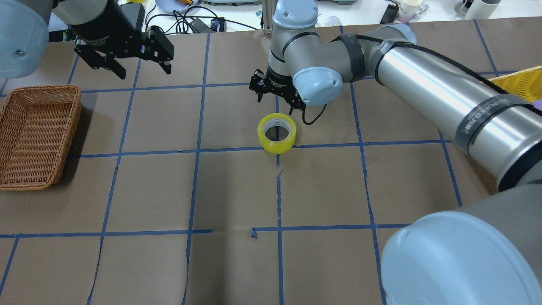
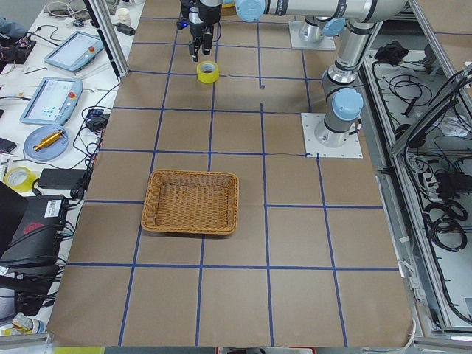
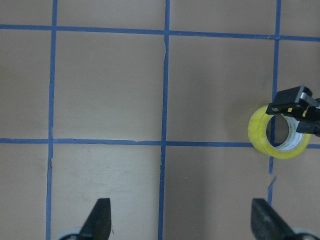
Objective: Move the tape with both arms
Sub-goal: 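Withdraw the right gripper toward the tray while the left gripper reaches for the tape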
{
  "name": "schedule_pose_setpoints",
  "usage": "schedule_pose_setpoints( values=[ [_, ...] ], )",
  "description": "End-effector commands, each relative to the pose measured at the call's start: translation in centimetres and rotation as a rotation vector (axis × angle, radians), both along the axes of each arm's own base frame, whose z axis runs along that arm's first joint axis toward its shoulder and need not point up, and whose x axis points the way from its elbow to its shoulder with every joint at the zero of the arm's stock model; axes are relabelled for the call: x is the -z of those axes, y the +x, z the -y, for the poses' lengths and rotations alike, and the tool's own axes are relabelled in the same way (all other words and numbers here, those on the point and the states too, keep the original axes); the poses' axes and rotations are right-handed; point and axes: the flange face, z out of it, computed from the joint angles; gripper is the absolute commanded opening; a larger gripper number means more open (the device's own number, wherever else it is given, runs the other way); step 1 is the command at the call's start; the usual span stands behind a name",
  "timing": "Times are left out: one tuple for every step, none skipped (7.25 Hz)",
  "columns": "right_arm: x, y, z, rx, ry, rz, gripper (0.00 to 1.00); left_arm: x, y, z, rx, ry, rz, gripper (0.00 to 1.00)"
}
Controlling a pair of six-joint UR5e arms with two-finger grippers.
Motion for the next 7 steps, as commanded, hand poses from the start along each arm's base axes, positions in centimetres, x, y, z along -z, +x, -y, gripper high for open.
schedule_pose_setpoints(
  values=[
    [-6.9,-11.4,0.7,-0.115,-0.014,-0.056,1.0,2.1,-1.4,1.4,-0.018,0.01,-0.012,1.0],
    [-10.9,-17.1,-1.0,-0.197,0.016,-0.058,1.0,4.0,-3.4,2.4,-0.034,0.02,-0.02,1.0],
    [-14.4,-21.9,-3.1,-0.3,0.028,-0.06,1.0,7.1,-7.5,2.6,-0.047,0.071,-0.017,1.0],
    [-17.3,-25.5,-5.1,-0.328,0.029,-0.09,1.0,11.7,-11.4,3.4,-0.014,0.05,-0.025,1.0],
    [-20.5,-26.0,-8.1,-0.322,0.041,-0.171,1.0,18.0,-13.6,4.1,-0.023,0.013,-0.039,1.0],
    [-19.4,-25.7,-8.5,-0.324,0.063,-0.155,1.0,22.5,-15.0,4.0,-0.023,0.009,-0.041,1.0],
    [-17.1,-25.3,-9.6,-0.322,0.092,-0.148,1.0,25.4,-16.8,3.6,-0.008,0.034,-0.039,1.0]
  ],
)
